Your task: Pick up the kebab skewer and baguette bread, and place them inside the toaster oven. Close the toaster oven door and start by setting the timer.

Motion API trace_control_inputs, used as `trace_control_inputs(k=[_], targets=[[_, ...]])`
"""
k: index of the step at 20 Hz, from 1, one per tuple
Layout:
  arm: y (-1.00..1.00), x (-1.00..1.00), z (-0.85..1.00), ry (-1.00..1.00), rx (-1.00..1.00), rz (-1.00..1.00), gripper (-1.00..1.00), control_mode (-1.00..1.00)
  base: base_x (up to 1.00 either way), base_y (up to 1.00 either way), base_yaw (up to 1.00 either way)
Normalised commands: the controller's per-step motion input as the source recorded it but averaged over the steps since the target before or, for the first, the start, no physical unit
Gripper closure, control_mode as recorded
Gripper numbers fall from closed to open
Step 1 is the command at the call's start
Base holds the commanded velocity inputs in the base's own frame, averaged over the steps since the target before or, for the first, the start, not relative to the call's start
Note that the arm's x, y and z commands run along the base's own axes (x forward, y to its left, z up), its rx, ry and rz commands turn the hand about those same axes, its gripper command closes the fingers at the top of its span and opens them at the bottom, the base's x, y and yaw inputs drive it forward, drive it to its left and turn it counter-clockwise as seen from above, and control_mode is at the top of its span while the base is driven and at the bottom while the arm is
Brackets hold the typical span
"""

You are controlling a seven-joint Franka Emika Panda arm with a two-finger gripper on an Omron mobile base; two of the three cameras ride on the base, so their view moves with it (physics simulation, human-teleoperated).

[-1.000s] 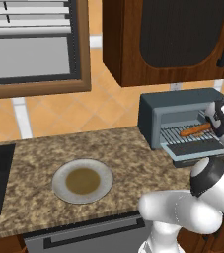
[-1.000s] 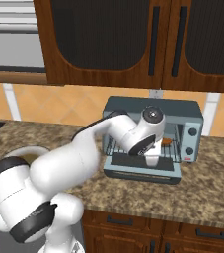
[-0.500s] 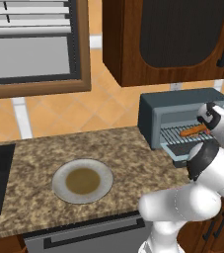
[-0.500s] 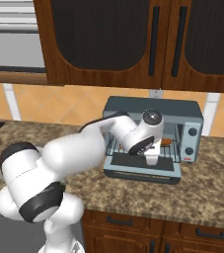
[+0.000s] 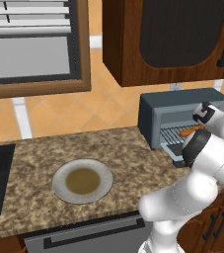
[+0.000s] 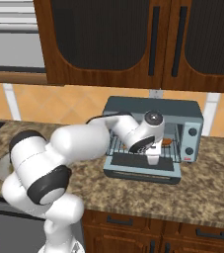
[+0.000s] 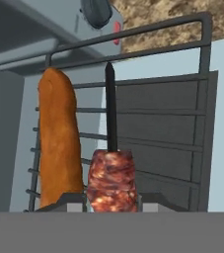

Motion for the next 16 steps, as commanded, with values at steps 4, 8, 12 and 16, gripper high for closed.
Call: trace_control_inputs(k=[4, 8, 12, 16], targets=[[-0.10, 0.03, -0.22, 0.03, 0.00, 0.00, 1.00, -1.00, 0.00, 0.00, 0.00], [-0.07, 0.13, -0.14, 0.01, 0.00, 0.00, 1.00, -1.00, 0.00, 0.00, 0.00], [-0.04, 0.28, -0.03, 0.00, 0.00, 0.00, 1.00, -1.00, 0.00, 0.00, 0.00], [-0.06, 0.12, 0.00, 0.01, 0.00, 0.00, -1.00, -1.00, 0.00, 0.00, 0.00]])
